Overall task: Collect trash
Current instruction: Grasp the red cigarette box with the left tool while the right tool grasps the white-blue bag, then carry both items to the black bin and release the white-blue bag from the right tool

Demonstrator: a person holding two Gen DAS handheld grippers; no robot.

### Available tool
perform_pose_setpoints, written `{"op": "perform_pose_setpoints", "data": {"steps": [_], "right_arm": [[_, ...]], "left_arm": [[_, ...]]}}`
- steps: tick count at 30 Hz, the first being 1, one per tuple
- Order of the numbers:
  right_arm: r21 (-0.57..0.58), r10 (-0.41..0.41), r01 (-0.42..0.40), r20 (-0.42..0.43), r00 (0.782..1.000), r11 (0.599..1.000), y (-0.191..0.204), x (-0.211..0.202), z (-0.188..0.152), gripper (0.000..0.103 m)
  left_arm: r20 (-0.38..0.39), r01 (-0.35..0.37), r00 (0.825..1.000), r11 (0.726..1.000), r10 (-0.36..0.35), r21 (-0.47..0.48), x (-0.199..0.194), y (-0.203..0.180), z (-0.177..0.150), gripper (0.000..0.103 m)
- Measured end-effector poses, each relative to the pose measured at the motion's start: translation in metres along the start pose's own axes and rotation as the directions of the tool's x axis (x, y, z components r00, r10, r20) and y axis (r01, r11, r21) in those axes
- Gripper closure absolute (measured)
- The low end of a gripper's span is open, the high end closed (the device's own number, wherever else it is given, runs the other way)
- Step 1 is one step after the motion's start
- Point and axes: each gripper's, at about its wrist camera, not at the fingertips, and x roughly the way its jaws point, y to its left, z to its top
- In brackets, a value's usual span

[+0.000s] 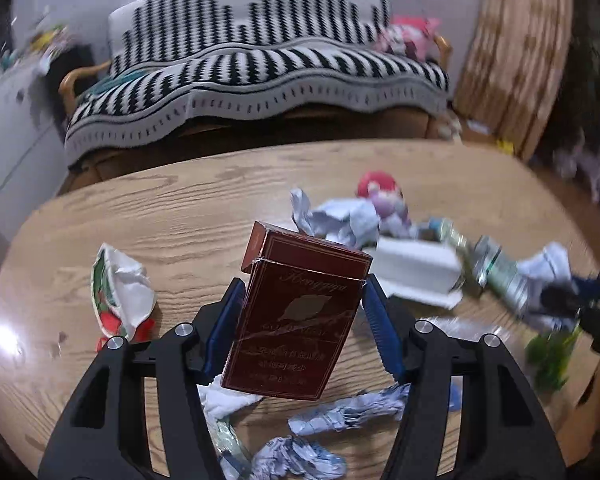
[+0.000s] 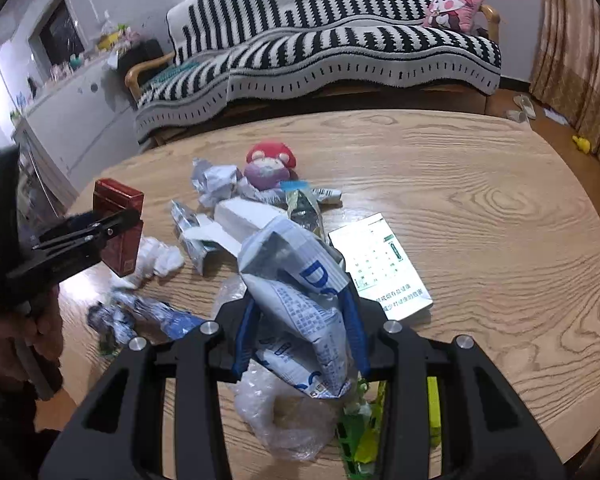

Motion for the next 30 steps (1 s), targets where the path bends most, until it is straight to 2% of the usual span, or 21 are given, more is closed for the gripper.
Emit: {"op": "perform_pose_setpoints", "data": {"steps": [3, 6, 11, 13, 16, 19, 21, 23, 25, 27, 29, 30], "right_arm": [[0.052, 0.063, -0.064, 0.028, 0.998, 0.997, -0.009, -0.013, 0.003, 0.064], [0.094, 0.101, -0.106, 0.053, 0.993, 0.99, -0.019, -0.027, 0.006, 0.064], [0.174, 0.187, -0.197, 0.075, 0.98, 0.965, -0.049, -0.052, 0.002, 0.064], [0.201, 0.195, -0.208, 0.084, 0.977, 0.957, -0.066, -0.065, -0.006, 0.064], [0.263, 0.197, -0.218, 0.104, 0.975, 0.94, -0.104, -0.092, -0.024, 0.064], [0.316, 0.111, -0.147, 0.128, 0.985, 0.937, -0.15, -0.127, -0.051, 0.064], [0.351, 0.003, -0.052, 0.139, 0.99, 0.935, -0.184, -0.156, -0.072, 0.064], [0.395, -0.113, 0.052, 0.132, 0.985, 0.917, -0.22, -0.185, -0.101, 0.064], [0.444, -0.215, 0.145, 0.11, 0.97, 0.884, -0.253, -0.207, -0.128, 0.064], [0.504, -0.344, 0.267, 0.064, 0.937, 0.822, -0.293, -0.231, -0.164, 0.064], [0.55, -0.436, 0.364, 0.0, 0.9, 0.752, -0.326, -0.245, -0.2, 0.064], [0.569, -0.456, 0.39, -0.03, 0.89, 0.724, -0.342, -0.249, -0.215, 0.064]], "left_arm": [[0.021, 0.009, 1.0, 0.997, -0.007, -0.073, -0.009, 0.003, 0.003, 0.045], [0.034, 0.022, 0.999, 0.994, -0.019, -0.104, -0.016, -0.006, 0.005, 0.045], [0.048, 0.066, 0.997, 0.995, -0.063, -0.076, -0.027, -0.044, 0.002, 0.045], [0.048, 0.094, 0.995, 0.994, -0.091, -0.058, -0.03, -0.061, 0.0, 0.045], [0.044, 0.154, 0.987, 0.988, -0.154, 0.002, -0.032, -0.108, -0.001, 0.045], [0.024, 0.223, 0.974, 0.973, -0.225, 0.066, -0.033, -0.161, -0.008, 0.045], [0.007, 0.276, 0.96, 0.955, -0.278, 0.108, -0.035, -0.2, -0.014, 0.045], [-0.019, 0.345, 0.938, 0.926, -0.346, 0.153, -0.039, -0.245, -0.021, 0.045], [-0.04, 0.399, 0.916, 0.895, -0.4, 0.2, -0.043, -0.286, -0.032, 0.045], [-0.068, 0.451, 0.891, 0.859, -0.449, 0.241, -0.047, -0.328, -0.044, 0.045], [-0.102, 0.502, 0.864, 0.821, -0.494, 0.272, -0.051, -0.368, -0.059, 0.045], [-0.117, 0.517, 0.854, 0.807, -0.507, 0.283, -0.051, -0.381, -0.064, 0.045]]}}
